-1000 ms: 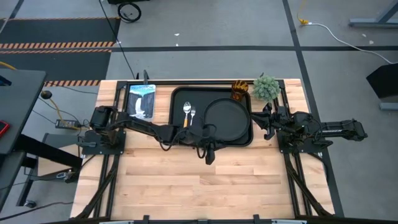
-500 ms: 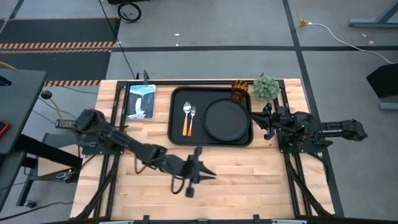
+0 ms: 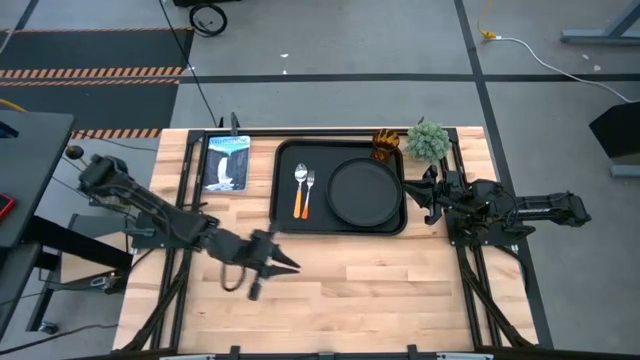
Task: Pick and place plate/cup/fork/spoon on tray
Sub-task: Return to Home Position
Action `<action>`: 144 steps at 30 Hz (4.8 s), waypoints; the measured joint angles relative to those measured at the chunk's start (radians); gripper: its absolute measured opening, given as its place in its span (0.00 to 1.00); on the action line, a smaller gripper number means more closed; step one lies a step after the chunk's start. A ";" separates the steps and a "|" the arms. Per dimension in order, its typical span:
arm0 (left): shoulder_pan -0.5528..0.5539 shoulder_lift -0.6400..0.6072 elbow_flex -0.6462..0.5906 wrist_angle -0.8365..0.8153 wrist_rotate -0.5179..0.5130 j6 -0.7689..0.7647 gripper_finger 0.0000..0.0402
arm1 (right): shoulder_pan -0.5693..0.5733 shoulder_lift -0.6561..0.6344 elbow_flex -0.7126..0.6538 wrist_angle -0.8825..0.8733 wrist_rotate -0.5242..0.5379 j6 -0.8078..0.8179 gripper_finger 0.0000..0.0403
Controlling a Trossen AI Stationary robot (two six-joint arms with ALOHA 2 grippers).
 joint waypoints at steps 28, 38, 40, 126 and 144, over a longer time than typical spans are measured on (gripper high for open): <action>0.079 -0.980 -0.803 0.298 0.576 0.081 0.13 | 0.000 0.000 0.000 0.000 0.000 0.000 0.17; 0.101 -1.140 -0.803 -0.069 0.479 0.106 0.13 | 0.000 0.000 0.000 0.000 0.000 0.000 0.17; 0.107 -1.171 -0.803 -0.157 0.446 0.105 0.13 | 0.000 0.000 0.000 0.000 0.000 0.000 0.17; 0.250 -1.236 -0.805 -0.120 0.367 -0.020 0.13 | 0.000 0.000 0.000 0.000 0.000 -0.037 0.17; 0.250 -1.236 -0.805 -0.120 0.367 -0.020 0.13 | 0.000 0.000 0.000 -0.164 0.000 -0.360 0.17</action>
